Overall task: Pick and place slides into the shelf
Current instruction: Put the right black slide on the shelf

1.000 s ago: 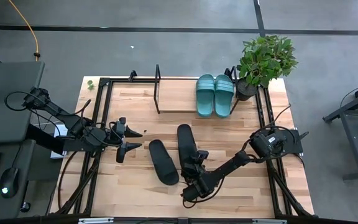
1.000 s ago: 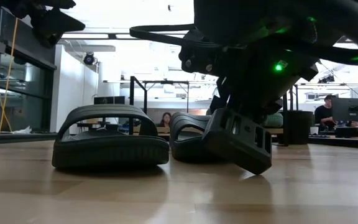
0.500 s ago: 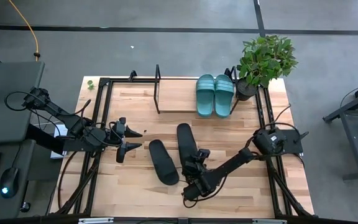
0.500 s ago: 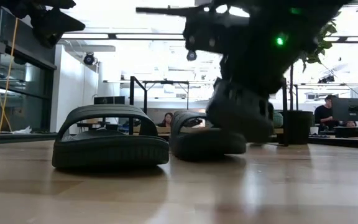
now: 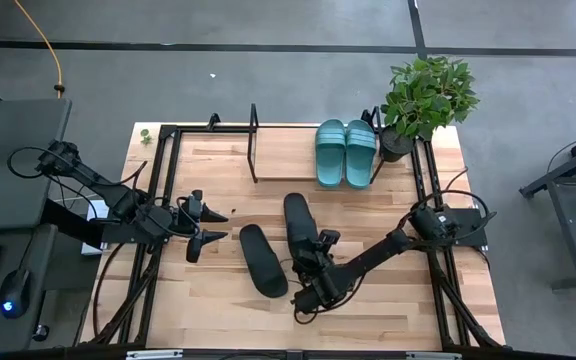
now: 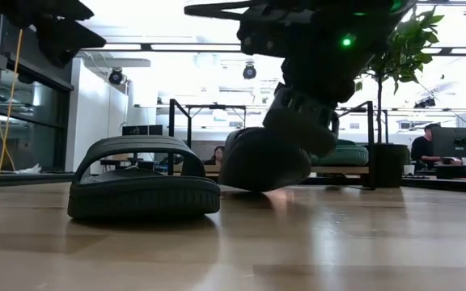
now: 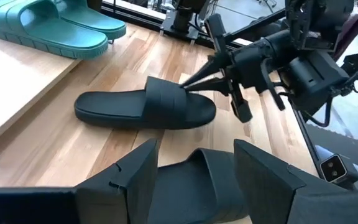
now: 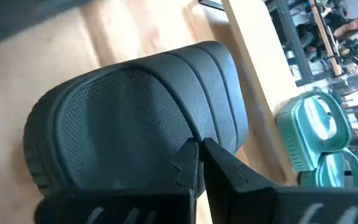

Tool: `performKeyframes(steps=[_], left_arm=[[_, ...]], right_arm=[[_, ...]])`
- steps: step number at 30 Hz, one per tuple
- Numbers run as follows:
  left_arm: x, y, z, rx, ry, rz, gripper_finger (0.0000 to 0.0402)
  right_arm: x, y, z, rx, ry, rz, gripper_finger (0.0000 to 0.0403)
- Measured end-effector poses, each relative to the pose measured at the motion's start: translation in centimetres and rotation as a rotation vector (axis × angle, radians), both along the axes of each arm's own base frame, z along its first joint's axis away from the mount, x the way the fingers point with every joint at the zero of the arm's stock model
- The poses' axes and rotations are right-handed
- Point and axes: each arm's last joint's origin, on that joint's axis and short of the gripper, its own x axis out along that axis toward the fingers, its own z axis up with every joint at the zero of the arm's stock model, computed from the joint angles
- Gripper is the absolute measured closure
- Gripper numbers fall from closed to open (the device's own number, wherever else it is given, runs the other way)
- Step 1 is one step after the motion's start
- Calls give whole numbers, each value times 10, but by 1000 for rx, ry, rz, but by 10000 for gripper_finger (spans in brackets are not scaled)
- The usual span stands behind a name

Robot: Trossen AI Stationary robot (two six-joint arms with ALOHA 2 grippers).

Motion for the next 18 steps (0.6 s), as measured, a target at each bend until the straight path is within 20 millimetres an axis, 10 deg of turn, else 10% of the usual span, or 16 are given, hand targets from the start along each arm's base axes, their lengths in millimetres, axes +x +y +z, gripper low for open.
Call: performKeyframes(steps=[18], left_arm=[[0, 3, 1, 119, -6, 53, 208]], right_arm=[[-4, -31, 64, -20, -111, -36, 403]])
